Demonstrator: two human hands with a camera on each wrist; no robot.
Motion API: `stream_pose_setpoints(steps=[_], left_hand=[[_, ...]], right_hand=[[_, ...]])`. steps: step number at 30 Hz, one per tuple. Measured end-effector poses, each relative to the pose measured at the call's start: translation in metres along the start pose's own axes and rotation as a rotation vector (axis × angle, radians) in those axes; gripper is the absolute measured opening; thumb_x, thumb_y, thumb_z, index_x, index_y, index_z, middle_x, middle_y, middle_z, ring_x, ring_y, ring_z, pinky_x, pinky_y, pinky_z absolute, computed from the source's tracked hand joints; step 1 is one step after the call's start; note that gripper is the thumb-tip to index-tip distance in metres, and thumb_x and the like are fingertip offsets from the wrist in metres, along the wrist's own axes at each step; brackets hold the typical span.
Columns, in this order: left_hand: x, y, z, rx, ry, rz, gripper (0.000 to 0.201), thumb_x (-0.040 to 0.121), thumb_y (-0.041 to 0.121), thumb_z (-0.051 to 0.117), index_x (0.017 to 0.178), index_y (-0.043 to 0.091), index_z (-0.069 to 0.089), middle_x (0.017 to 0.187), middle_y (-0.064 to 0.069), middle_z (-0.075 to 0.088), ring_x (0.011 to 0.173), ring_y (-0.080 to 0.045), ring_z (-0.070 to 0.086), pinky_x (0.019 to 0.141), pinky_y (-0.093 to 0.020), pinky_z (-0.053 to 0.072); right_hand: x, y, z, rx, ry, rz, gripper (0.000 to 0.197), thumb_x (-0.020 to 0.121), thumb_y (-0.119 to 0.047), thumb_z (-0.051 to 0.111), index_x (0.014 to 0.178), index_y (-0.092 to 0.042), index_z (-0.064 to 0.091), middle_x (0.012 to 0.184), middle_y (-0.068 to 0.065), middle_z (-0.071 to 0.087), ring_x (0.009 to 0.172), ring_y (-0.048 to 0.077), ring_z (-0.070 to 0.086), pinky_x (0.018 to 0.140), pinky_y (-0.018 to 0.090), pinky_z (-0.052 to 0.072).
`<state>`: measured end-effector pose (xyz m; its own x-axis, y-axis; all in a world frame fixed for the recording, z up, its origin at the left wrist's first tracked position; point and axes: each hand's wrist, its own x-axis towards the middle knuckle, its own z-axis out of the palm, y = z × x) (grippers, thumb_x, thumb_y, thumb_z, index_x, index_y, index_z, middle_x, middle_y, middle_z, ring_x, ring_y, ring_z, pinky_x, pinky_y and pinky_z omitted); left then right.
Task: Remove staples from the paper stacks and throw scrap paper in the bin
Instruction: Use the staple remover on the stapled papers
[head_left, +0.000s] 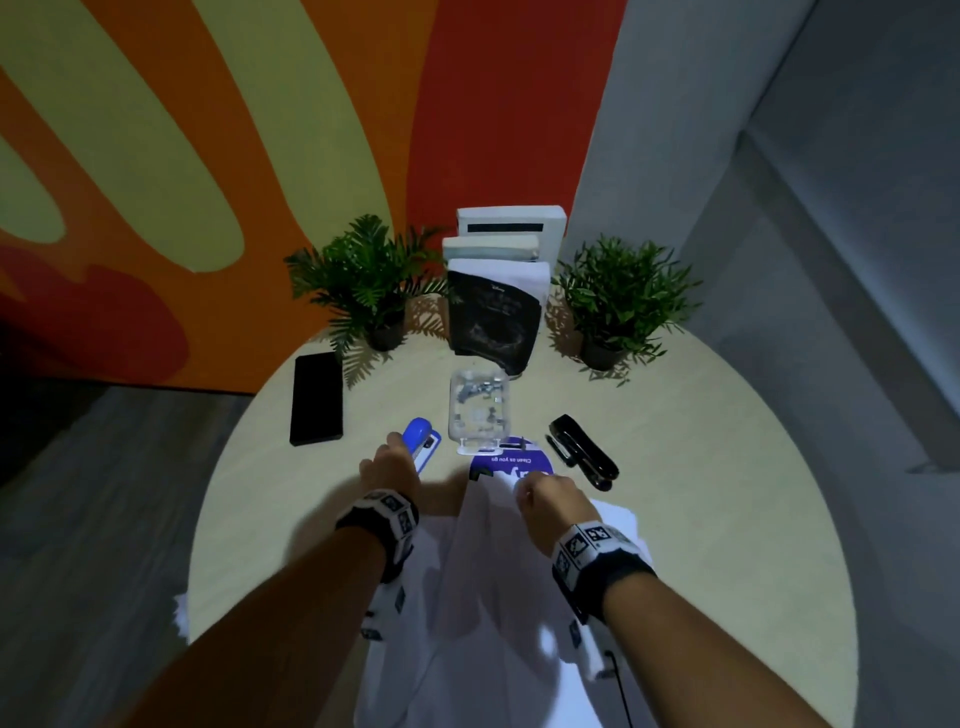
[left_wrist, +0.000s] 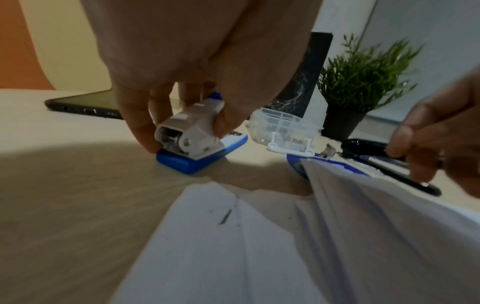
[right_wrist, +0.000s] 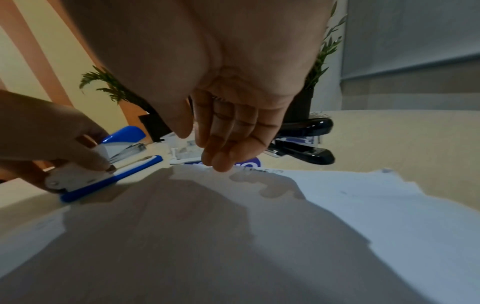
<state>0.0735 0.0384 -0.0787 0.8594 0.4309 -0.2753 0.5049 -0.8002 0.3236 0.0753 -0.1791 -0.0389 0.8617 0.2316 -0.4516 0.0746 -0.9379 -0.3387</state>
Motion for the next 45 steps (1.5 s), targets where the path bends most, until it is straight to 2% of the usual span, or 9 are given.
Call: stream_pose_setpoints(steps=[10,14,19,22,25,30,35,40,45], left_hand=[[-0.070,0.031,-0.028,-0.442,0.143,0.137,0.036,0.091,0.004,0.055,0.126,0.005,0.050,0.091,-0.027,0.065,0.084,-0.047,0.062,0.069,-0.041,0.045],[-0.092,0.043,-0.030,-0.576,0.214,0.251,0.034,0.088,0.000,0.056,0.120,0.012,0.057,0.071,-0.009,0.054,0.064,-0.030,0.046,0.060,-0.028,0.027],[-0.117,0.051,-0.041,-0.833,0.065,0.345,0.022,0.088,0.019,0.056,0.109,0.023,0.054,0.077,0.009,0.061,0.070,-0.008,0.057,0.067,-0.025,0.045],[-0.125,0.057,-0.049,-1.116,0.064,0.259,0.022,0.094,0.005,0.066,0.113,0.015,0.061,0.097,0.007,0.072,0.087,-0.005,0.069,0.080,-0.017,0.053],[-0.133,0.060,-0.057,-1.264,0.064,0.159,0.021,0.089,-0.005,0.070,0.105,0.007,0.063,0.084,0.000,0.066,0.065,-0.002,0.060,0.064,-0.014,0.050],[-0.135,0.042,-0.056,-1.436,-0.014,-0.031,0.023,0.083,-0.014,0.071,0.093,0.002,0.059,0.086,-0.015,0.066,0.073,-0.024,0.058,0.062,-0.032,0.054],[-0.119,0.021,-0.043,-1.100,-0.068,0.041,0.027,0.079,-0.007,0.078,0.091,0.008,0.059,0.093,-0.015,0.073,0.085,-0.033,0.071,0.070,-0.027,0.060],[-0.099,0.029,-0.048,-0.064,-0.195,0.383,0.062,0.088,0.049,0.061,0.143,0.043,0.035,0.136,0.013,0.059,0.127,-0.020,0.056,0.112,-0.050,0.034],[-0.066,0.033,-0.037,-0.127,-0.234,0.350,0.042,0.088,0.060,0.049,0.128,0.046,0.050,0.114,0.001,0.065,0.103,-0.027,0.065,0.088,-0.046,0.055]], right_hand=[[0.006,-0.037,-0.008,0.534,0.076,0.042,0.035,0.096,-0.027,0.037,0.123,-0.015,0.055,0.107,0.017,0.063,0.099,0.036,0.060,0.080,0.037,0.049],[-0.006,-0.042,-0.012,0.859,0.121,0.029,0.037,0.096,-0.040,0.040,0.121,-0.018,0.056,0.099,0.013,0.068,0.085,0.034,0.068,0.080,0.052,0.057],[-0.024,-0.033,-0.026,1.163,0.221,0.055,0.020,0.101,-0.024,0.047,0.099,-0.009,0.060,0.083,0.024,0.067,0.068,0.039,0.069,0.068,0.047,0.061],[-0.033,-0.021,-0.035,1.301,0.227,0.091,0.022,0.102,-0.019,0.047,0.103,-0.002,0.061,0.082,0.019,0.069,0.063,0.027,0.068,0.061,0.033,0.061],[-0.041,-0.008,-0.037,1.400,0.254,0.164,0.022,0.101,-0.020,0.049,0.101,-0.001,0.059,0.081,0.019,0.069,0.062,0.025,0.070,0.061,0.032,0.061],[-0.046,0.007,-0.041,1.553,0.314,0.274,0.024,0.102,-0.016,0.047,0.108,0.005,0.055,0.082,0.023,0.065,0.067,0.032,0.067,0.062,0.038,0.062],[-0.043,0.006,-0.041,1.570,0.262,0.320,0.027,0.103,-0.016,0.044,0.114,0.006,0.054,0.101,0.030,0.066,0.075,0.035,0.069,0.061,0.036,0.062],[-0.025,-0.015,-0.030,1.547,0.183,0.352,0.027,0.104,-0.015,0.041,0.113,0.005,0.056,0.092,0.027,0.068,0.080,0.037,0.070,0.074,0.043,0.060],[-0.003,-0.042,-0.024,1.530,0.074,0.360,0.029,0.104,-0.017,0.041,0.098,0.006,0.059,0.086,0.029,0.069,0.070,0.038,0.071,0.061,0.041,0.061]])
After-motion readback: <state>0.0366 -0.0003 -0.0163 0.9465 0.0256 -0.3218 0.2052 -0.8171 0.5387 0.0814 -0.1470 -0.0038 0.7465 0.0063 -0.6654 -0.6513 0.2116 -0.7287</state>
